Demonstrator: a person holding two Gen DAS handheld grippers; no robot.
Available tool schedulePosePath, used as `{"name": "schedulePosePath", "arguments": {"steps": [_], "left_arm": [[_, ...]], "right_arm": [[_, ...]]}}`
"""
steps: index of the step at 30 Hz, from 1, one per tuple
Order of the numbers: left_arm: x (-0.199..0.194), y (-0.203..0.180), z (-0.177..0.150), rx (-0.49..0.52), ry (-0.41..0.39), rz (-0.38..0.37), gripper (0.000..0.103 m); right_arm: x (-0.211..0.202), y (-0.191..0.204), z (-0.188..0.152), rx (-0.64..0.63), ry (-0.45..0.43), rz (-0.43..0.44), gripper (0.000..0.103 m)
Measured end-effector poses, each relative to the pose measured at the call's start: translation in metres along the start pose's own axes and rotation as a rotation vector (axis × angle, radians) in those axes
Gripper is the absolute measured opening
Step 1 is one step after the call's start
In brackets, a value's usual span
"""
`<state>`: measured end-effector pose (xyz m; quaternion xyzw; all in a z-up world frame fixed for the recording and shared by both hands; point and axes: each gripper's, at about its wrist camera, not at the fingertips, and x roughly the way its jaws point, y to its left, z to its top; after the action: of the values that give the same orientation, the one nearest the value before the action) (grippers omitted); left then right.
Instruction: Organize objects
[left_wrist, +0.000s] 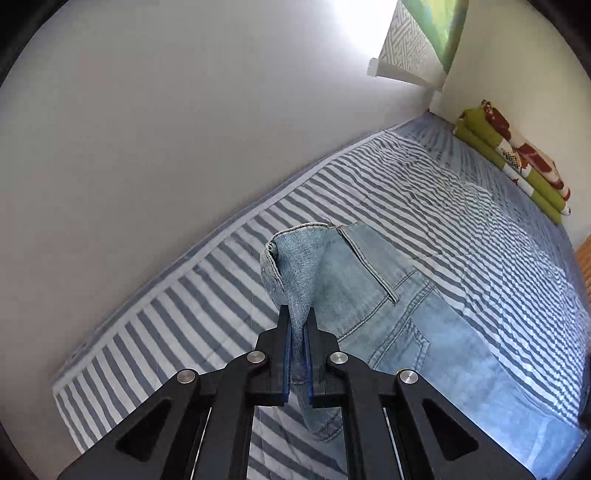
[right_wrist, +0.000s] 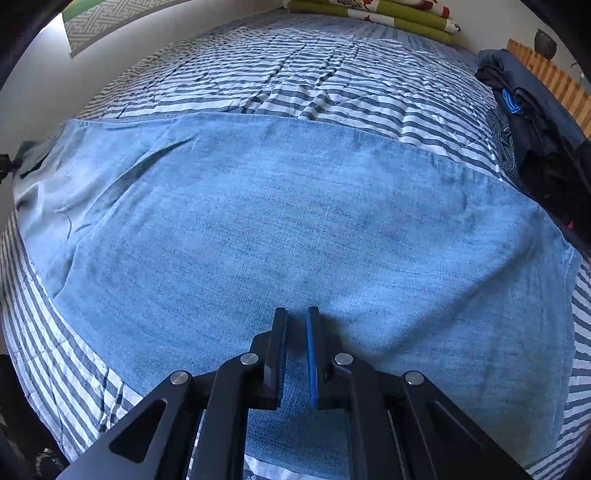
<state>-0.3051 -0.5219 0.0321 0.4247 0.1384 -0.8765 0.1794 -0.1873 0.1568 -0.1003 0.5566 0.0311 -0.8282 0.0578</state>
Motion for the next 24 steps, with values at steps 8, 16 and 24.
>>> {"name": "schedulePosePath", "arguments": {"steps": [8,16,24], "left_arm": [[0.041,-0.022,0.004,0.086,0.130,0.165,0.028],[-0.030,0.026,-0.023,0.046,0.013,0.027,0.043],[-0.060,0.010,-0.112,0.165,0.091,-0.210,0.043]], "right_arm": [[0.001,0.006,0.004,-0.016,0.018,-0.034,0.009],[-0.038,0.046,0.016,-0.058,-0.065,0.010,0.009],[-0.052,0.221,0.028,-0.301,-0.067,0.381,0.013]]}}
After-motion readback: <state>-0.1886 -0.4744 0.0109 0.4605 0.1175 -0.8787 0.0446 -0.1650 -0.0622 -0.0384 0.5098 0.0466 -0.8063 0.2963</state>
